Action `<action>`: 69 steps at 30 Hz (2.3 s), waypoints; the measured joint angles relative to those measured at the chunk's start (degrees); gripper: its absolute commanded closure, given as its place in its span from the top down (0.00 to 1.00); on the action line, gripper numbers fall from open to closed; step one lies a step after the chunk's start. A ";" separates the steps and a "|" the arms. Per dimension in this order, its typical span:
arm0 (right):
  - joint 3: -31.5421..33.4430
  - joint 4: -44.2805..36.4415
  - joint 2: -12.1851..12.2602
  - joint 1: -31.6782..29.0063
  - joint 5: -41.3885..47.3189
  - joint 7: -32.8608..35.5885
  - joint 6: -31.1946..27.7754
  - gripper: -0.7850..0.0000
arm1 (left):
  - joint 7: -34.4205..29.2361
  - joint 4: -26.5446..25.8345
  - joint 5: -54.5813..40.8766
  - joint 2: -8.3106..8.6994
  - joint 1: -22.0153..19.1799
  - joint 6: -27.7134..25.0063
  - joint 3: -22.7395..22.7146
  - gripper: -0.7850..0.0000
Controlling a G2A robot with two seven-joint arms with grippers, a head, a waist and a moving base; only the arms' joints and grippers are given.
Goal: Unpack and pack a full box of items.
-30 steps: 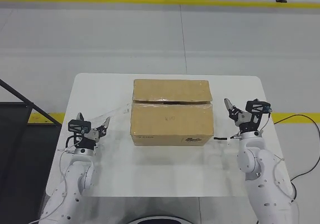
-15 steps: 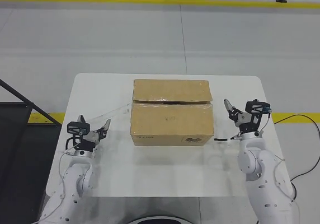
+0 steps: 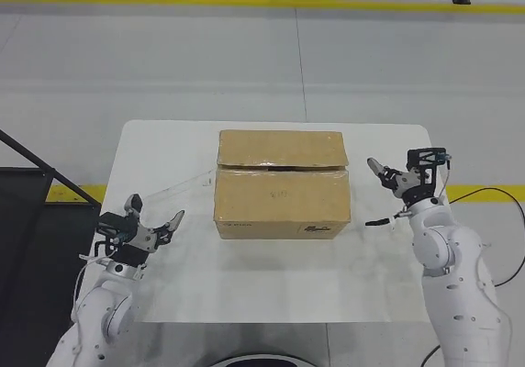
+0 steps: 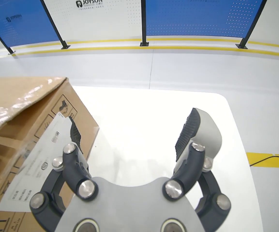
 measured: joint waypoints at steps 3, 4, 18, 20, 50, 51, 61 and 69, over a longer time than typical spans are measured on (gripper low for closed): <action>-0.14 0.60 0.33 -0.79 -1.45 -0.30 -2.81 1.00 | 1.32 -2.51 -3.01 -0.05 1.55 -0.51 -1.14 1.00; -0.12 0.55 0.41 -1.26 -1.70 -0.64 -3.45 1.00 | 1.57 -3.20 -3.65 -0.06 1.90 -0.56 -1.41 1.00; -2.32 -6.75 0.91 -9.90 -3.90 -3.12 -6.21 1.00 | 1.49 -5.18 -4.15 -0.33 0.49 2.44 -2.44 1.00; -2.81 -8.04 1.01 -10.98 -4.85 -3.26 -6.83 1.00 | 1.51 -5.10 -4.27 -0.36 0.19 2.46 -2.50 1.00; 3.61 -13.82 2.00 -9.57 16.99 3.63 -9.75 1.00 | 0.88 -5.02 -11.60 -0.97 -2.71 2.49 -4.44 1.00; 4.02 -13.46 2.08 -9.20 19.59 4.44 -11.09 1.00 | 0.68 -5.15 -12.77 -1.01 -2.80 2.14 -4.52 1.00; 7.00 -12.55 3.05 -7.18 34.47 9.67 -18.77 1.00 | -1.30 -5.82 -17.91 -1.08 -2.68 -0.94 -6.03 1.00; 7.02 -12.58 3.04 -7.18 34.19 9.68 -18.61 1.00 | -1.87 -6.03 -17.64 -0.99 -2.55 -1.97 -6.20 1.00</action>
